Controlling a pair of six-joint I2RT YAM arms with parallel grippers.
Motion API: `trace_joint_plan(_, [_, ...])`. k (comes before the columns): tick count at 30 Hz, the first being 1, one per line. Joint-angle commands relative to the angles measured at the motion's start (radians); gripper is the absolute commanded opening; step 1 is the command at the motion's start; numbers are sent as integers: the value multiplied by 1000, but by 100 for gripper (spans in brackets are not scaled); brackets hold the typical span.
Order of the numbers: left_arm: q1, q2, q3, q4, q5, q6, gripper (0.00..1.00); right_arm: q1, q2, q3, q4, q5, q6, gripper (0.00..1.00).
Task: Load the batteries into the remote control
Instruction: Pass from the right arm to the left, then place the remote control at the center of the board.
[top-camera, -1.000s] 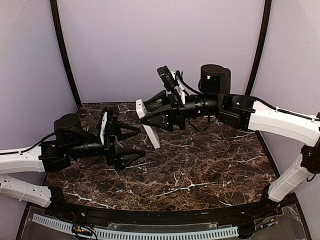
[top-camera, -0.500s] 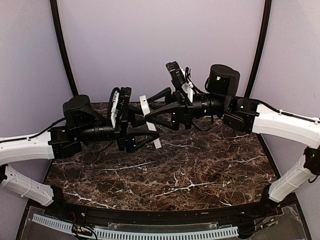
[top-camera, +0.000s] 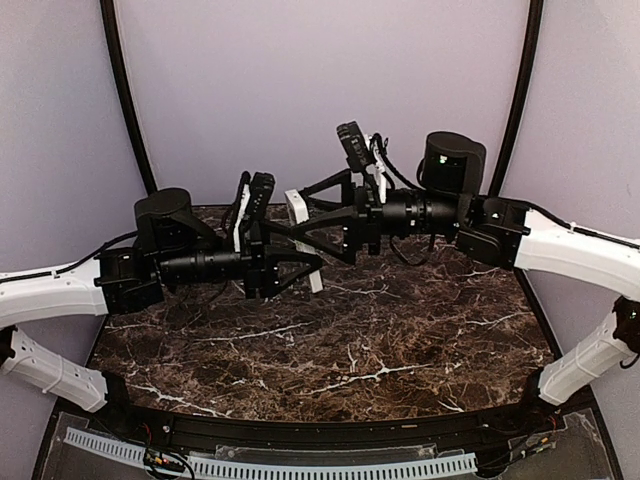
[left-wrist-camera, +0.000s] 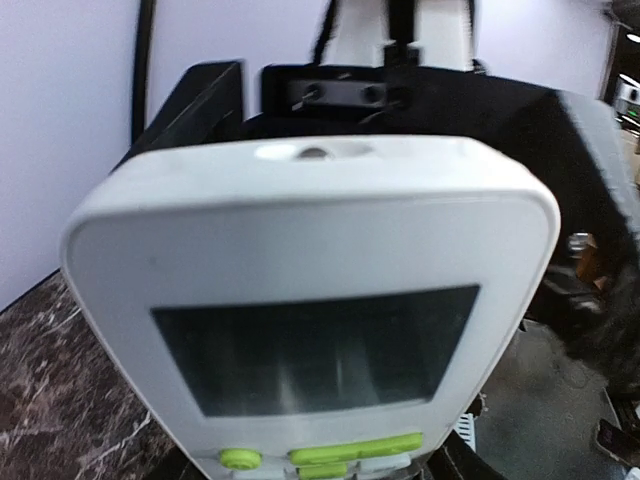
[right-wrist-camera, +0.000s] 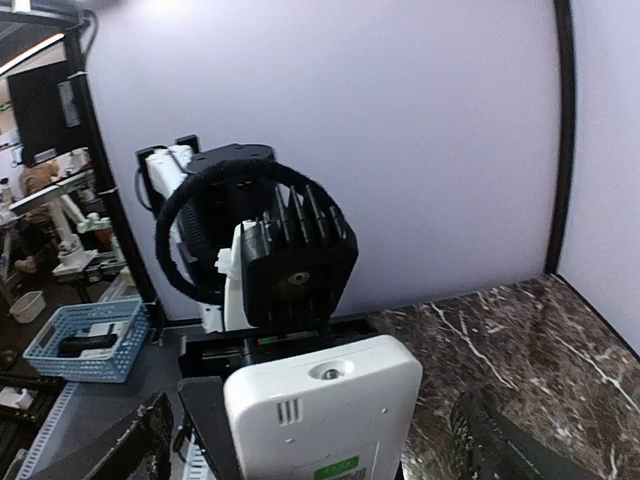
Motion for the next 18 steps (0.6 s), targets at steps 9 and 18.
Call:
trace_joint_plan(9, [17,290,24,-379,-467,-495,14,-16,-85,-70,-449,877,150,99])
trace_joint_plan(18, [17,534,200,-546,-395,-706,26,-17,-15,-56,-591,902,224,99])
